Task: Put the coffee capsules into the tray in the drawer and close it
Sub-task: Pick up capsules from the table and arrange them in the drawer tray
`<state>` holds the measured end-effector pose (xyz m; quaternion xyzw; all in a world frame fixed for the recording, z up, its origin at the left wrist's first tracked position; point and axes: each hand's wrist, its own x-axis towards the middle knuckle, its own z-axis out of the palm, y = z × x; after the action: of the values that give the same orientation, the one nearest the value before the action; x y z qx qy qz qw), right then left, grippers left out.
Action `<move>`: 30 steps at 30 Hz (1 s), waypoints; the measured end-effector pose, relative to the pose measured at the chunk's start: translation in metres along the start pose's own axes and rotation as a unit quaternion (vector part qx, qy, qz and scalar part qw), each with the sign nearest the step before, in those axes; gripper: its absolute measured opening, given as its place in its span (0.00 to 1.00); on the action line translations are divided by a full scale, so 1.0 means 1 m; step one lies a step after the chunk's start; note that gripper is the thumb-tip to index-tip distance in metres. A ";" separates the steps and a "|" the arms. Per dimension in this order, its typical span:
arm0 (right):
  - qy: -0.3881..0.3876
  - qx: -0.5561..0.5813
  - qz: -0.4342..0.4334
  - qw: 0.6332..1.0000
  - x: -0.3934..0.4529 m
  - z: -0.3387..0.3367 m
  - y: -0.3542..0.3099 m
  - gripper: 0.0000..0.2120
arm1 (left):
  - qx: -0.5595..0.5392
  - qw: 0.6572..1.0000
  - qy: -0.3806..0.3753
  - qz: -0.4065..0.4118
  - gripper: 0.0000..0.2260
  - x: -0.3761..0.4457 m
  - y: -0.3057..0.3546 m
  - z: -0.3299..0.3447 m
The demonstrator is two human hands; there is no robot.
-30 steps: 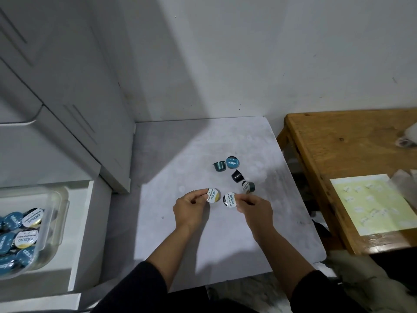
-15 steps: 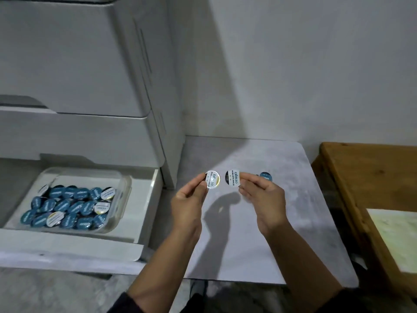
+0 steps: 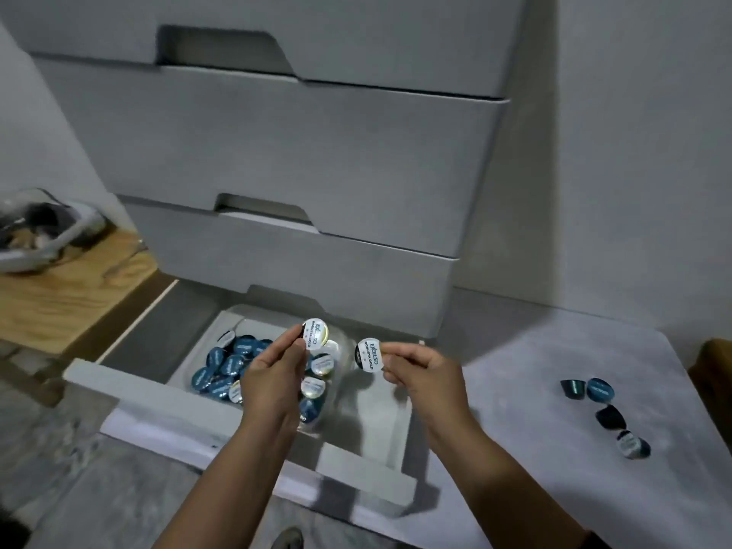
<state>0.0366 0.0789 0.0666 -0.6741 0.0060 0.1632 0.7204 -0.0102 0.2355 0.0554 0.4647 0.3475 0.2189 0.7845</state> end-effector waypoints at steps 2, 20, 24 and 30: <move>-0.020 -0.012 0.020 1.000 0.012 0.036 0.008 0.09 | 0.039 0.999 0.004 -0.009 0.11 0.034 0.016 -0.028; 0.117 -0.069 0.150 0.979 0.125 0.194 0.081 0.09 | 0.367 0.921 -0.103 -0.082 0.04 0.221 0.044 -0.080; 0.101 -0.074 0.153 0.980 0.139 0.196 0.085 0.06 | 0.400 0.906 -0.105 -0.088 0.05 0.231 0.042 -0.079; 0.142 -0.108 0.169 0.969 0.153 0.203 0.094 0.07 | 0.455 0.882 -0.105 -0.059 0.08 0.239 0.037 -0.078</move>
<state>0.1161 0.3145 -0.0411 -0.7535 0.2045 0.1854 0.5967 0.0895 0.4573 -0.0192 0.7696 0.3514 -0.0599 0.5298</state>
